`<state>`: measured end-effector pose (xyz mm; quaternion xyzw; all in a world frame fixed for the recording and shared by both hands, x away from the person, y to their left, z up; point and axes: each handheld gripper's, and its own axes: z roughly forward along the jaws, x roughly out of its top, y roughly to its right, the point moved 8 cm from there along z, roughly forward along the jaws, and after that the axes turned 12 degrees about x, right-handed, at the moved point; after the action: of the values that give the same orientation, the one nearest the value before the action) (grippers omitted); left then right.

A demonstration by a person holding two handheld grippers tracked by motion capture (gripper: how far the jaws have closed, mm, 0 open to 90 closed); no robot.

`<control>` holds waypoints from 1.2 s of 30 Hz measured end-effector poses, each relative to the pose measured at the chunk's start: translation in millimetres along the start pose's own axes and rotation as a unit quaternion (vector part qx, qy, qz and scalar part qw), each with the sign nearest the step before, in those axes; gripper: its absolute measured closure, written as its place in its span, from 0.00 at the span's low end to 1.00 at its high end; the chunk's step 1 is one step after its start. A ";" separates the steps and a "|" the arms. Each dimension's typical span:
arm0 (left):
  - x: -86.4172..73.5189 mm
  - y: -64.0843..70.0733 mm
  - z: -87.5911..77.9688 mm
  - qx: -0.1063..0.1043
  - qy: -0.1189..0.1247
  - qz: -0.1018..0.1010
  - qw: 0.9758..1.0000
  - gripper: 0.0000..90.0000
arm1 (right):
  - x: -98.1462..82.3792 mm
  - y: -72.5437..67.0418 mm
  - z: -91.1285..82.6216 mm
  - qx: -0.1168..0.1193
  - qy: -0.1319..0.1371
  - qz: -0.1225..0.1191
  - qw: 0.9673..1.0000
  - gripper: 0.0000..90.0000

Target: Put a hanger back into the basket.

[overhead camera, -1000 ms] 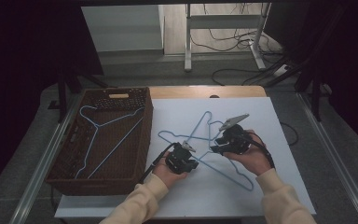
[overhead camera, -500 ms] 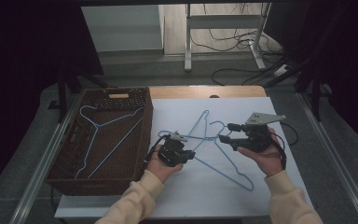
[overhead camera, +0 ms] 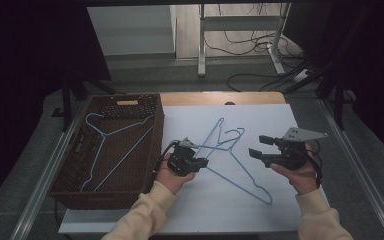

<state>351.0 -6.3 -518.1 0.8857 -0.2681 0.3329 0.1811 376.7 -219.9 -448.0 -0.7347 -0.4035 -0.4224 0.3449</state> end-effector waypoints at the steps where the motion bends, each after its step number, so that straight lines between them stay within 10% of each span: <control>1: 2.9 1.0 -4.0 -0.001 0.006 0.001 1.000 0.95 | -9.4 5.2 -0.1 -0.007 -0.012 0.006 1.000 0.35; 17: 26.6 3.6 -54.8 -0.005 0.066 0.014 0.998 0.95 | -45.4 20.9 11.1 -0.014 -0.067 0.036 0.997 0.35; 36: 16.0 -42.7 -133.3 -0.004 0.125 -0.019 0.992 0.95 | -59.6 26.1 20.7 -0.020 -0.100 0.051 0.994 0.34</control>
<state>320.9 88.3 -418.2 0.8413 -0.2276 0.4367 0.2229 388.0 -231.7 -514.3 -0.7996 -0.3894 -0.3371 0.3088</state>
